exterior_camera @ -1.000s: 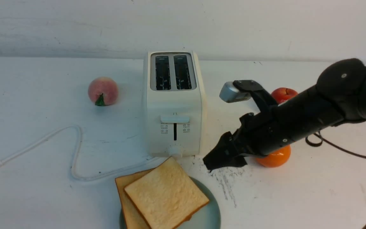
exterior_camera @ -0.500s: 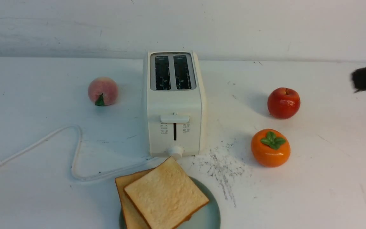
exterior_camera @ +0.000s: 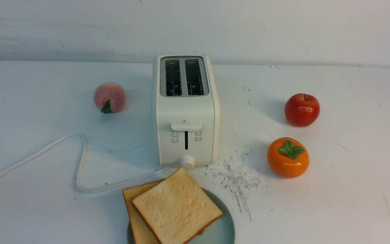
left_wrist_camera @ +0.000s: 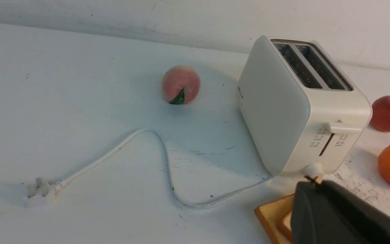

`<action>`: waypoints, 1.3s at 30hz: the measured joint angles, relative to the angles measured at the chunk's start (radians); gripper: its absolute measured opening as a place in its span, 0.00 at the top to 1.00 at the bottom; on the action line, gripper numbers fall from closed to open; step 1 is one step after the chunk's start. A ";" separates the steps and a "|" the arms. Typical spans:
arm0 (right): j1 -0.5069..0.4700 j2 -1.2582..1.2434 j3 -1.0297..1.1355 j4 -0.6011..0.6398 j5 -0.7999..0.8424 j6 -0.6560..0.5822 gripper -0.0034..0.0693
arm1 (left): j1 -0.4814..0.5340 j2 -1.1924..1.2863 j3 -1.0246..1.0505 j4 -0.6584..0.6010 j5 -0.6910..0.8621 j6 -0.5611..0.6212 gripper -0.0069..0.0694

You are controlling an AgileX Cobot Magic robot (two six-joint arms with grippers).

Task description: Take toasted bread from bread machine on white table place on plate.

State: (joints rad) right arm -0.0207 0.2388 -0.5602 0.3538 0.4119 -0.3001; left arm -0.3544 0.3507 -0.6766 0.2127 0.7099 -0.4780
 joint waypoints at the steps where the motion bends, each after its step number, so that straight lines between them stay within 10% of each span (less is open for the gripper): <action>1: -0.002 -0.031 0.055 -0.014 -0.035 0.000 0.95 | 0.000 0.000 0.017 -0.001 -0.010 0.000 0.93; 39: -0.003 -0.079 0.125 -0.029 -0.103 0.000 0.91 | 0.000 0.000 0.160 -0.037 -0.143 0.000 0.92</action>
State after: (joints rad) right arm -0.0240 0.1603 -0.4348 0.3246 0.3090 -0.3001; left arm -0.3544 0.3507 -0.5171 0.1755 0.5664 -0.4780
